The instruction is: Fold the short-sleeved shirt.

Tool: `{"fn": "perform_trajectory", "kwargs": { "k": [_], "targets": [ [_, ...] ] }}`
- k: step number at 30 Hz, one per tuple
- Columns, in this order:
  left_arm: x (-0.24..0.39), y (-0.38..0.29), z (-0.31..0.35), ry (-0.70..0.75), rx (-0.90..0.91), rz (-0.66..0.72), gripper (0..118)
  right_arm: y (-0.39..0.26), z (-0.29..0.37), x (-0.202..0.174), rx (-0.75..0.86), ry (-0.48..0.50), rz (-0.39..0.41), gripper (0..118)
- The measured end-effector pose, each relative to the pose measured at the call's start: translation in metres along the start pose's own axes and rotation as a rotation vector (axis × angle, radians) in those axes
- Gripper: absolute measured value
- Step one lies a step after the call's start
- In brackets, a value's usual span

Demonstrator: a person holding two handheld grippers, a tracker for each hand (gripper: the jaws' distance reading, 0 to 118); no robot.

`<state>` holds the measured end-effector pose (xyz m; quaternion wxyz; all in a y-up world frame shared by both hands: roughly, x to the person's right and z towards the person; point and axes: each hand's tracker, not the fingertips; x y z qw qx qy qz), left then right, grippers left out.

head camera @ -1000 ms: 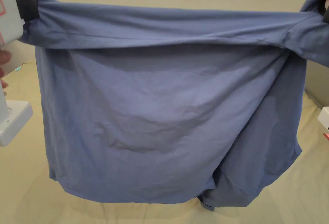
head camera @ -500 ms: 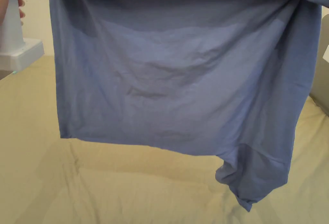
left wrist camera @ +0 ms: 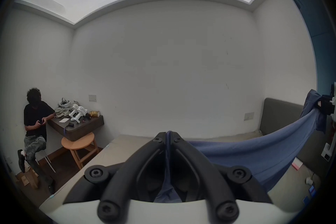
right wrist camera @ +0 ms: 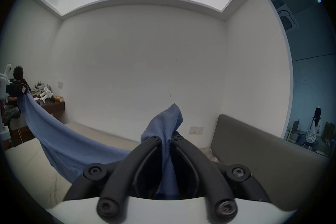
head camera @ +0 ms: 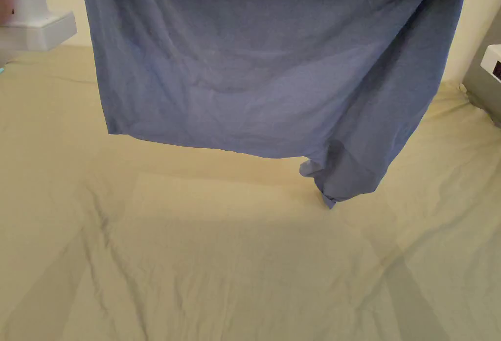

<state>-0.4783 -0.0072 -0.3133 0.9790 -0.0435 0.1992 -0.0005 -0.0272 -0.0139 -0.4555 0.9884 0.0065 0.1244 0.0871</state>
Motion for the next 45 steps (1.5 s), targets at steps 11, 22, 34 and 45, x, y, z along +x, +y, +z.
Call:
{"fn": "perform_trajectory", "kwargs": {
  "k": [11,22,34,45],
  "targets": [
    [-0.006,-0.201,-0.005,-0.028,-0.313,0.021,2,-0.191,0.018,-0.027,-0.336,0.103,-0.009,8],
    [-0.020,-0.421,0.157,-0.003,-0.735,0.016,2,-0.385,0.203,-0.055,-0.802,0.161,-0.218,8],
    [-0.039,-0.461,0.274,-0.051,-0.886,-0.085,2,-0.433,0.330,-0.038,-0.991,0.121,-0.287,8],
    [-0.035,-0.463,0.330,-0.063,-0.947,-0.100,2,-0.426,0.380,-0.024,-1.049,0.101,-0.335,8]
  ]
}}
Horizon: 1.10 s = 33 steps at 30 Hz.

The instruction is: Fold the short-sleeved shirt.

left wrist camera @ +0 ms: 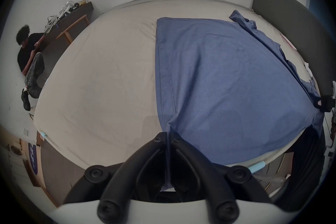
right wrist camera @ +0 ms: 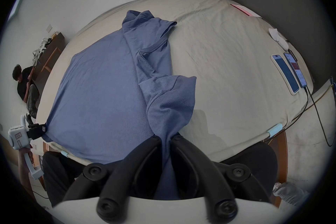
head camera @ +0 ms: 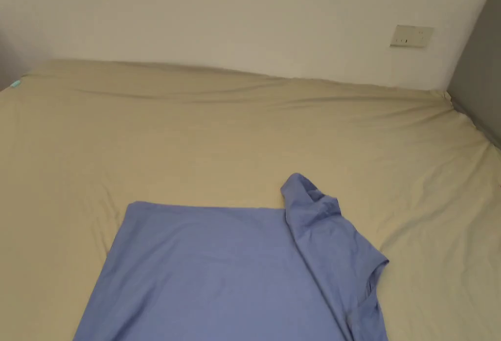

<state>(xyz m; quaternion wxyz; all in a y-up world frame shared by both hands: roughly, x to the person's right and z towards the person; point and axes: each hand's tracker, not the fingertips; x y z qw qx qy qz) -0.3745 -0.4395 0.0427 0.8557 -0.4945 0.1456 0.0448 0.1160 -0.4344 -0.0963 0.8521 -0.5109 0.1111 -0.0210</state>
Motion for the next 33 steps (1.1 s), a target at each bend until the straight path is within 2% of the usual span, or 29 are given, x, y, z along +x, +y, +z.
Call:
{"fn": "perform_trajectory", "kwargs": {
  "k": [3,4,5,6,7,8,9,10,11,14,19,21,22,23,24,25,26,27,30,33],
  "targets": [
    [0.002,0.002,-0.016,-0.003,-0.026,0.056,2,-0.001,-0.016,0.001,0.007,-0.011,-0.007,10],
    [0.006,0.006,-0.016,0.000,-0.019,0.070,2,0.005,-0.017,0.000,-0.001,-0.006,-0.011,21],
    [0.007,0.009,-0.014,0.003,0.006,0.084,12,0.008,-0.014,-0.003,0.009,-0.017,-0.009,43],
    [0.007,0.015,-0.010,-0.003,0.042,0.100,33,0.015,-0.010,-0.007,0.050,-0.046,0.018,75],
    [0.006,0.022,-0.006,-0.008,0.075,0.105,80,0.022,-0.004,-0.009,0.088,-0.056,0.062,102],
    [0.007,0.030,0.001,-0.023,0.105,0.111,111,0.031,0.002,-0.013,0.136,-0.030,0.081,110],
    [0.007,0.040,0.006,-0.033,0.137,0.115,118,0.042,0.013,-0.017,0.196,-0.038,0.095,110],
    [0.007,0.051,0.015,-0.039,0.185,0.121,112,0.056,0.025,-0.023,0.272,-0.029,0.115,110],
    [0.009,0.061,0.027,-0.069,0.263,0.122,111,0.070,0.034,-0.030,0.317,-0.011,0.136,110],
    [0.013,0.104,0.063,-0.034,0.435,0.128,111,0.115,0.067,-0.062,0.482,0.016,0.208,110],
    [0.038,0.153,0.142,-0.046,0.785,0.103,108,0.164,0.121,-0.131,0.716,0.026,0.378,110],
    [0.054,0.164,0.166,-0.003,0.883,0.067,98,0.173,0.134,-0.154,0.787,0.023,0.445,109],
    [0.062,0.169,0.176,0.024,0.921,0.053,84,0.174,0.140,-0.166,0.824,0.006,0.482,107],
    [0.068,0.173,0.182,0.042,0.952,0.039,68,0.174,0.144,-0.176,0.850,-0.005,0.510,101],
    [0.077,0.175,0.185,0.066,0.979,0.027,48,0.173,0.148,-0.186,0.877,-0.011,0.535,85],
    [0.083,0.178,0.190,0.080,1.001,0.013,25,0.171,0.150,-0.193,0.907,-0.003,0.543,49],
    [0.087,0.180,0.191,0.080,1.020,0.004,15,0.169,0.150,-0.199,0.926,0.006,0.543,18],
    [0.092,0.182,0.193,0.085,1.031,0.001,12,0.167,0.150,-0.204,0.923,0.011,0.535,2],
    [0.103,0.187,0.191,0.078,1.018,-0.024,0,0.162,0.148,-0.216,0.940,0.032,0.555,2],
    [0.107,0.191,0.185,0.059,1.005,-0.021,0,0.165,0.143,-0.222,0.949,0.006,0.563,2]
  ]
}}
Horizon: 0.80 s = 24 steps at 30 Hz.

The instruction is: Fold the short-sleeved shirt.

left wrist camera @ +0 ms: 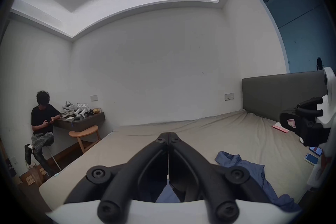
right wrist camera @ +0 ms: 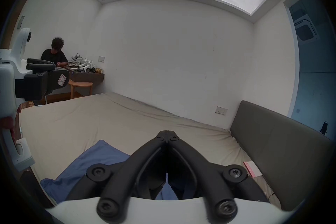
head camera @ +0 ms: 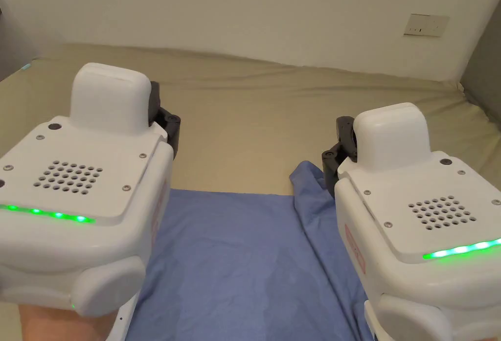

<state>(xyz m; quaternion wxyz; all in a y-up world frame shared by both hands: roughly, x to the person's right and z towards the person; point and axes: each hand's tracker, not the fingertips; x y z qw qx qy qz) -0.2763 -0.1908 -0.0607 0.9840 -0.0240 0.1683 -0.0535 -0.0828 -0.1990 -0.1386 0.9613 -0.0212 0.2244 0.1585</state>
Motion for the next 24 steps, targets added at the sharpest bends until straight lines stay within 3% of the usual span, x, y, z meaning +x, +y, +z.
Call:
{"fn": "perform_trajectory", "kwargs": {
  "k": [5,11,15,20,22,23,24],
  "targets": [
    [0.004,-0.029,-0.021,0.014,-0.045,-0.038,0,-0.014,-0.017,0.004,-0.023,-0.007,0.011,2],
    [-0.011,-0.104,-0.068,-0.015,-0.264,-0.041,0,-0.055,-0.053,0.006,-0.157,0.027,0.006,2],
    [-0.047,-0.176,-0.121,0.039,-0.477,-0.038,0,-0.085,-0.078,0.015,-0.236,0.030,-0.001,2],
    [-0.095,-0.247,-0.222,0.008,-0.742,0.098,0,-0.114,-0.112,0.030,-0.314,0.010,-0.016,2],
    [-0.103,-0.261,-0.253,0.021,-0.760,0.110,0,-0.122,-0.120,0.037,-0.337,0.007,-0.022,2],
    [-0.106,-0.263,-0.267,0.013,-0.770,0.121,14,-0.125,-0.124,0.040,-0.347,0.002,-0.023,2],
    [-0.109,-0.267,-0.284,0.027,-0.772,0.131,43,-0.128,-0.127,0.042,-0.360,-0.002,-0.024,2]
  ]
}}
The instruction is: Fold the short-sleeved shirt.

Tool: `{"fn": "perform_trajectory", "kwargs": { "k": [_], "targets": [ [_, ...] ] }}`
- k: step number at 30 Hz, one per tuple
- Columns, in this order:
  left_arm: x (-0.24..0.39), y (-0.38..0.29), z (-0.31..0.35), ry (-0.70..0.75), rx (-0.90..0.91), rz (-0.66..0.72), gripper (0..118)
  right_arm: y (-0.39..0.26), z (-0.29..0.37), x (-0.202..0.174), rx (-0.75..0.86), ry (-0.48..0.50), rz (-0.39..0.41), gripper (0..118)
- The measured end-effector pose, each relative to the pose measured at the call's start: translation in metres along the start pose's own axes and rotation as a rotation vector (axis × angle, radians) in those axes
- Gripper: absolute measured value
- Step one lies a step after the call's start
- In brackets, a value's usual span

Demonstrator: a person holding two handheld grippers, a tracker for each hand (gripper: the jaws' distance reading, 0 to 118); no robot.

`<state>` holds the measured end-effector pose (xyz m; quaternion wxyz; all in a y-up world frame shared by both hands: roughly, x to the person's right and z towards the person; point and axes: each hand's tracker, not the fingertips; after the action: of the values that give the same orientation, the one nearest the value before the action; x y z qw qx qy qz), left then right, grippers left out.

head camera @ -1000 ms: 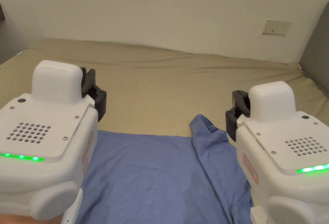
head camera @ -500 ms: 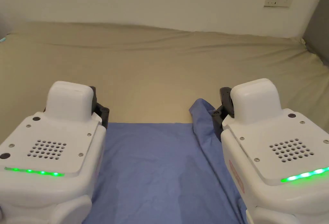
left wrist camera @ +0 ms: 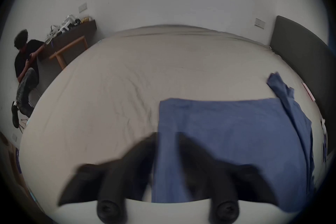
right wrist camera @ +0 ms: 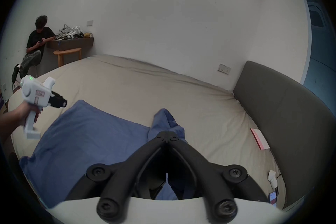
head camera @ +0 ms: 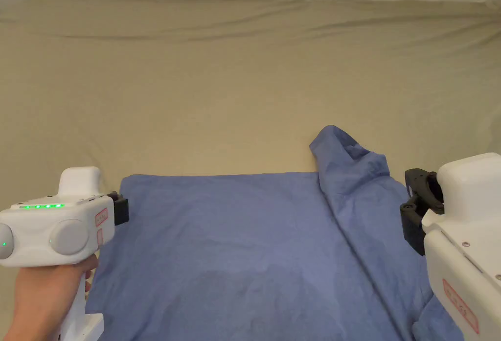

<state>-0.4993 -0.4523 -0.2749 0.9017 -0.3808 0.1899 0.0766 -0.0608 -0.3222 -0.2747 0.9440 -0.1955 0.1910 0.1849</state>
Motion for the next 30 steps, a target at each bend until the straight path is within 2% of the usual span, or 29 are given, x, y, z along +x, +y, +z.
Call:
{"fn": "perform_trajectory", "kwargs": {
  "k": [1,2,3,9,10,12,13,14,15,16,17,19,23,28,29,30],
  "targets": [
    [0.000,0.010,-0.015,0.018,-0.019,0.001,88,-0.002,-0.004,0.003,-0.014,-0.001,-0.001,2],
    [-0.002,0.017,-0.027,0.021,-0.037,0.002,108,-0.003,-0.007,0.007,-0.025,-0.001,-0.006,2],
    [0.004,0.024,-0.025,0.016,-0.020,0.006,112,-0.005,-0.010,0.012,-0.040,0.004,-0.018,2],
    [0.014,0.043,-0.063,0.022,-0.036,-0.005,110,-0.017,-0.021,0.028,-0.099,-0.025,-0.022,2],
    [0.018,0.041,-0.069,0.020,-0.055,-0.018,105,-0.019,-0.023,0.030,-0.104,-0.028,-0.024,2],
    [0.026,0.031,-0.077,0.036,-0.143,-0.067,73,-0.021,-0.027,0.035,-0.117,-0.032,-0.031,2],
    [0.028,0.022,-0.078,0.024,-0.143,-0.076,68,-0.022,-0.029,0.037,-0.124,-0.033,-0.034,2],
    [0.029,0.017,-0.072,-0.045,-0.098,-0.049,60,-0.023,-0.030,0.038,-0.127,-0.034,-0.034,2],
    [0.030,0.017,-0.067,0.023,-0.041,-0.050,47,-0.024,-0.032,0.039,-0.132,-0.039,-0.029,2],
    [0.029,0.019,-0.065,-0.019,-0.073,-0.052,21,-0.025,-0.034,0.040,-0.133,-0.044,-0.022,2],
    [0.028,0.020,-0.063,-0.071,-0.065,-0.042,21,-0.025,-0.036,0.040,-0.135,-0.047,-0.014,2],
    [0.027,0.022,-0.062,-0.031,-0.049,-0.089,1,-0.027,-0.041,0.041,-0.141,-0.044,0.005,2],
    [0.018,0.029,-0.034,-0.054,0.012,-0.058,1,-0.027,-0.052,0.051,-0.165,-0.032,-0.002,2],
    [0.016,0.027,0.031,-0.112,0.120,-0.116,1,-0.016,-0.101,0.074,-0.242,0.025,-0.034,3],
    [0.016,0.025,0.044,-0.107,0.151,-0.128,1,-0.015,-0.116,0.078,-0.252,0.027,-0.039,7],
    [0.017,0.022,0.058,-0.101,0.179,-0.140,1,-0.015,-0.133,0.083,-0.272,0.035,-0.049,20]
  ]
}}
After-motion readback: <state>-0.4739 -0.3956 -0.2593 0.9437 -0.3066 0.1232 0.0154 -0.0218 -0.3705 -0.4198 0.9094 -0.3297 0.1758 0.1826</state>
